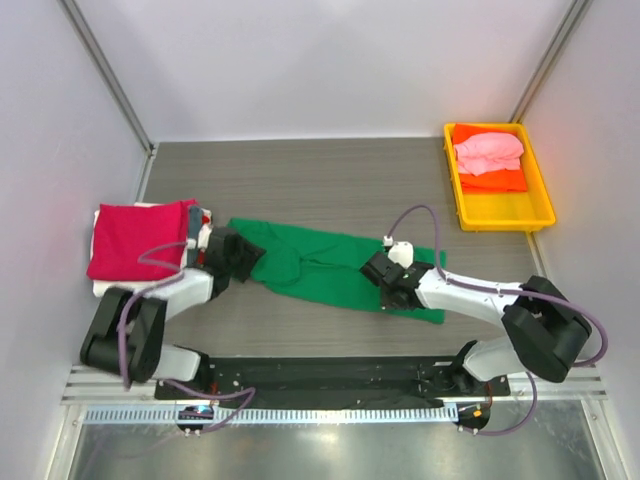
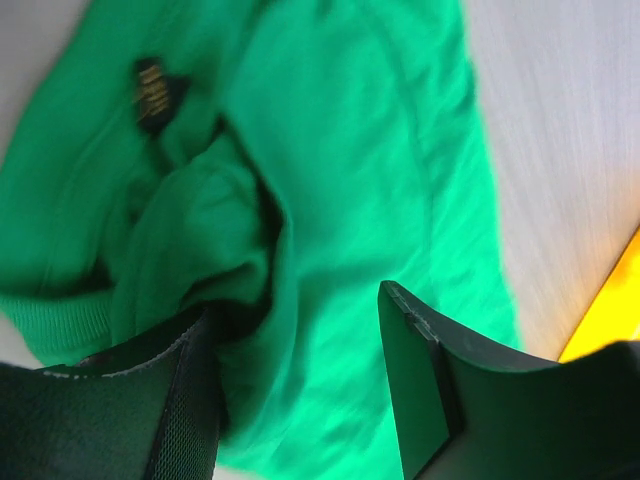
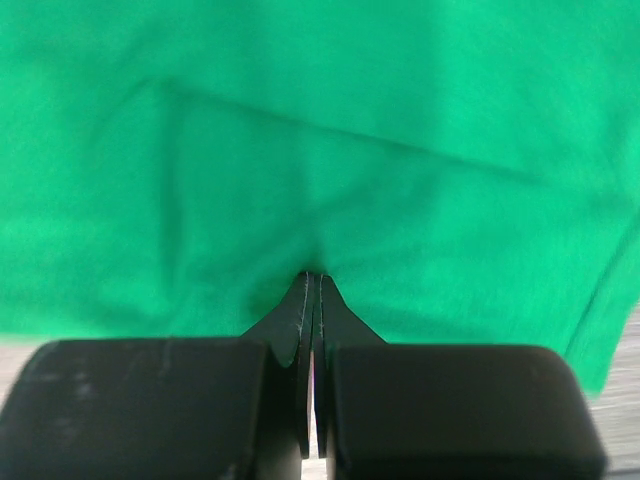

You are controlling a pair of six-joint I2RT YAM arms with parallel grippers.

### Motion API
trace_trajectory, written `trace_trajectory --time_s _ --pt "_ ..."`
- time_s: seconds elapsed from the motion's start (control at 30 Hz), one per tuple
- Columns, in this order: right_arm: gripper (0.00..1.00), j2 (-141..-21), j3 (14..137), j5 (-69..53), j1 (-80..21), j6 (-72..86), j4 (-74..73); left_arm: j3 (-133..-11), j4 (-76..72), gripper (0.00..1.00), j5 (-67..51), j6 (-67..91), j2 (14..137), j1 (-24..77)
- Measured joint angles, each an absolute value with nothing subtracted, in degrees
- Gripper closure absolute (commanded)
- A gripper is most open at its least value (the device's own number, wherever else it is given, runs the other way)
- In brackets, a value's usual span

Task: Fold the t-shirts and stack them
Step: Fold the tshirt

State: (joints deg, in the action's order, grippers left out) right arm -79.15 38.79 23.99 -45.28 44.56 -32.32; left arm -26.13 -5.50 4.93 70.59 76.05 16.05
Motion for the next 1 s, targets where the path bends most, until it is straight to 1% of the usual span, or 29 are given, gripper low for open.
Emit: trace_trajectory --time_s 0.1,0.2,0.27,0.37,0.4,0.43,0.47,0.5,0.53,0.67,0.77,0.9,1.0 --pt "0.99 -81.3 40.4 23.7 -50.4 46.5 -31.7 -34.5 -7.9 0.44 3.9 68.9 86.4 15.7" --pt "0.99 -86.3 44.9 21.6 -56.9 48.9 -29.8 -46.1 -9.2 0.45 1.1 67.2 98.0 15.2" --pt "0.99 -90.0 48.4 18.7 -60.4 50.5 -27.0 -55.4 -8.5 0.46 -0.8 66.2 105.6 15.2" --pt "0.98 -96.1 53.7 12.4 -65.1 53.0 -20.9 -72.9 -4.8 0.46 -3.6 63.8 117.6 15.1" --pt "0.92 -98.2 55.6 10.3 -66.3 53.7 -19.0 -78.5 -4.1 0.46 -4.3 62.9 121.2 15.2" --pt "0.80 -100.0 57.4 8.5 -67.2 54.2 -17.5 -86.0 -2.0 0.46 -5.2 62.1 126.0 15.2" --pt "0.58 -101.1 58.6 7.3 -67.7 54.5 -17.0 -91.5 -0.5 0.46 -6.1 61.5 129.4 15.2" --pt "0.51 -102.0 60.0 5.9 -68.1 54.6 -16.2 -97.9 1.1 0.46 -6.9 60.9 133.4 15.2" --pt "0.47 -102.1 60.7 5.2 -68.1 54.6 -15.8 -103.9 2.7 0.46 -7.9 60.5 137.2 15.3" --pt "0.46 -98.6 61.4 3.0 -63.7 53.2 -15.4 -123.3 7.2 0.43 -11.7 59.5 148.9 15.2" --pt "0.46 -91.8 60.6 0.7 -55.3 51.7 -15.0 -130.4 9.2 0.41 -13.3 59.2 152.9 14.9" --pt "0.42 -82.5 58.2 -1.3 -43.1 48.6 -15.0 -130.9 10.9 0.37 -14.6 57.6 152.7 14.1" --pt "0.42 -78.7 56.5 -3.4 -35.0 46.0 -15.0 -125.5 11.8 0.31 -14.3 55.1 148.6 13.3"
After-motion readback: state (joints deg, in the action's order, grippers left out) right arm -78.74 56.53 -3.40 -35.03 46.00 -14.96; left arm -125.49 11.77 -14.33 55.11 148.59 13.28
